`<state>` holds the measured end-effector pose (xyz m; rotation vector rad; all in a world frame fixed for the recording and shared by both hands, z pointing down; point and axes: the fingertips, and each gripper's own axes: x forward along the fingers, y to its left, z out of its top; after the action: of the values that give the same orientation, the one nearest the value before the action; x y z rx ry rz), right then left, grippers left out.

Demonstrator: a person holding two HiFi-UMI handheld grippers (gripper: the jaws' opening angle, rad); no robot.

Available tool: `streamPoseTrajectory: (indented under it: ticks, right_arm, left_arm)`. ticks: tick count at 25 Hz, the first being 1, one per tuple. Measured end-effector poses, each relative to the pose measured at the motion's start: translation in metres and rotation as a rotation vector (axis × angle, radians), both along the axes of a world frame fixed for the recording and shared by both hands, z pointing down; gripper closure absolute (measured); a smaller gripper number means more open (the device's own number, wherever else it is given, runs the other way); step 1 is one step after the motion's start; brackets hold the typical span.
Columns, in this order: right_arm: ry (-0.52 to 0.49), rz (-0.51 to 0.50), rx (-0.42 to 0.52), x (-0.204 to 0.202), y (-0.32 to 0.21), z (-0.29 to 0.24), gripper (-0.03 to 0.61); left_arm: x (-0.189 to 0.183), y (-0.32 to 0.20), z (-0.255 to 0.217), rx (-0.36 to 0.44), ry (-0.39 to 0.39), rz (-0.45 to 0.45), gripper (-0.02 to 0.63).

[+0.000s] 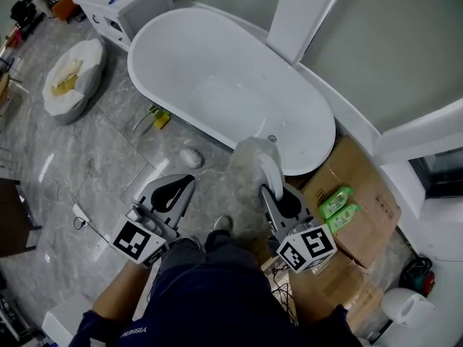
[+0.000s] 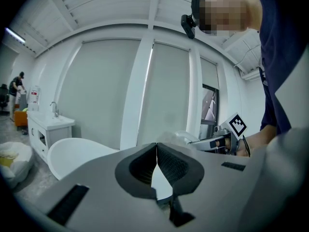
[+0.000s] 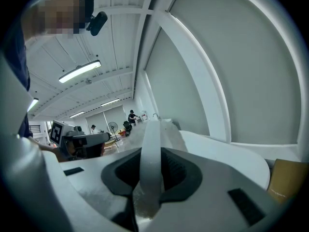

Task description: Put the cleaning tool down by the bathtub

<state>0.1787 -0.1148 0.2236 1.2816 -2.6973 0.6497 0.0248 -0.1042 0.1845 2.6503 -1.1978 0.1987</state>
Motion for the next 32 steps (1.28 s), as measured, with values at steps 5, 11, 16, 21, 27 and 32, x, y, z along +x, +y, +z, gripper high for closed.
streamPoseTrajectory:
  ticks: [5,11,16,21,27,32]
  right_arm:
    - [-0.001,0.000,-0.014,0.003,-0.010,0.010,0.486]
    - [0.012,0.007,-0.030,-0.001,-0.017,0.017,0.486]
    - [0.023,0.003,-0.023,-0.012,-0.025,0.016,0.486]
    - [0.049,-0.005,-0.021,-0.028,-0.039,0.025,0.486]
    - [0.081,-0.003,-0.059,-0.056,-0.053,0.053,0.486]
    - [0.140,-0.017,-0.086,-0.081,-0.060,0.091,0.488]
  left_arm:
    - [0.001,-0.009,0.011,-0.023,-0.006,-0.013,0.583]
    - [-0.004,-0.017,0.018,-0.032,-0.001,-0.009,0.583]
    - [-0.012,-0.027,0.021,-0.042,0.003,-0.004,0.583]
    - [-0.026,-0.040,0.036,-0.064,0.000,-0.002,0.582]
    - [-0.054,-0.056,0.065,-0.096,-0.004,0.005,0.581]
    - [-0.077,-0.064,0.103,-0.147,-0.017,0.028,0.581]
